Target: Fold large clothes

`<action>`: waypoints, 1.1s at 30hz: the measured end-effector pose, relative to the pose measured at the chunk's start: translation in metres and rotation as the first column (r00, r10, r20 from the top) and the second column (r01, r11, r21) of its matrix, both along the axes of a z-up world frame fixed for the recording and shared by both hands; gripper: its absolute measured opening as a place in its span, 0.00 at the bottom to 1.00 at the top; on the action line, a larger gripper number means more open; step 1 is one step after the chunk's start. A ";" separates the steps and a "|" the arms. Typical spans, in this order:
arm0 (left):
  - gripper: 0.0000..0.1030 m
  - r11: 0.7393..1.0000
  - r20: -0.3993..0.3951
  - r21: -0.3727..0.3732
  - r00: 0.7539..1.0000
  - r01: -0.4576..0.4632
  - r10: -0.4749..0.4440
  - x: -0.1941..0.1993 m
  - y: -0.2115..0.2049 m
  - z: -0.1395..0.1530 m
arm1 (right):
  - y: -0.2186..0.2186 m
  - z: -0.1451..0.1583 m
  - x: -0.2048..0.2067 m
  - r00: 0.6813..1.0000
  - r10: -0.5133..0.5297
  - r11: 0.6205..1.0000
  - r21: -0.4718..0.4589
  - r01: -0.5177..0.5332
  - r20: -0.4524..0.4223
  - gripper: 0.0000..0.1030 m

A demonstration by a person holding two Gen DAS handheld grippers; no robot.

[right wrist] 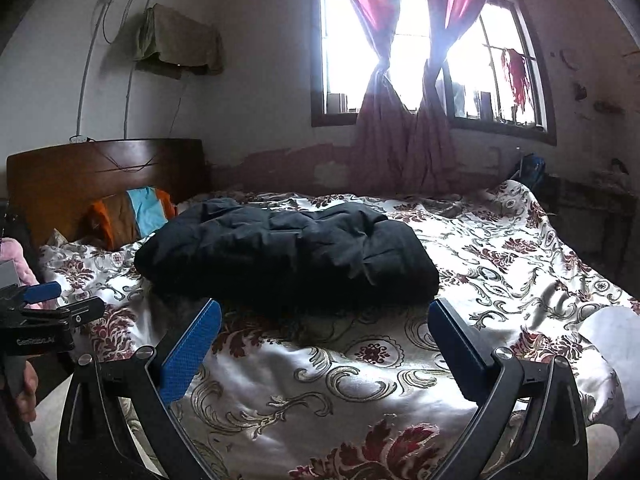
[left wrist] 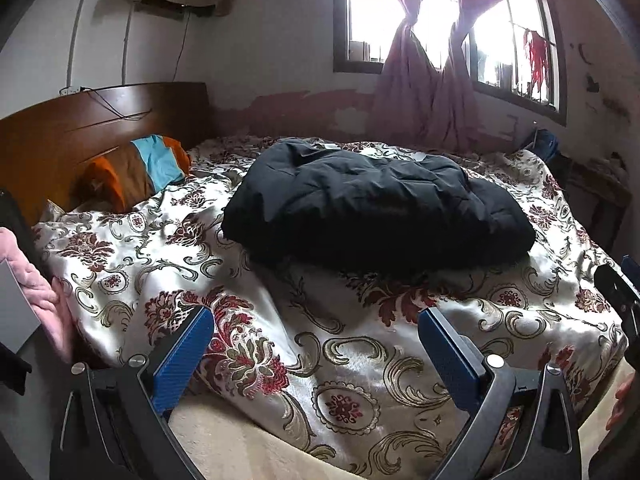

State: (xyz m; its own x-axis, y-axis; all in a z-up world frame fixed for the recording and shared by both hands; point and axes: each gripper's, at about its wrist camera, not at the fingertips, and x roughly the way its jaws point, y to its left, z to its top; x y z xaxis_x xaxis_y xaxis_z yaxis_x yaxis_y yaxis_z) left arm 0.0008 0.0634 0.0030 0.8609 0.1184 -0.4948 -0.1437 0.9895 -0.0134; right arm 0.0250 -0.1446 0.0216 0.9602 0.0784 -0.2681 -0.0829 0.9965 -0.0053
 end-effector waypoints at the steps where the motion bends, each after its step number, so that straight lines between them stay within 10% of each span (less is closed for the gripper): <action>1: 1.00 1.000 0.001 0.001 1.000 0.001 -0.001 0.000 0.000 0.000 | 0.000 0.000 0.000 1.000 -0.002 1.000 0.001 0.002 0.001 0.99; 33: 1.00 1.000 0.001 -0.003 1.000 0.004 -0.004 -0.001 -0.002 0.002 | -0.004 0.002 -0.003 1.000 -0.017 1.000 0.015 0.016 0.025 0.99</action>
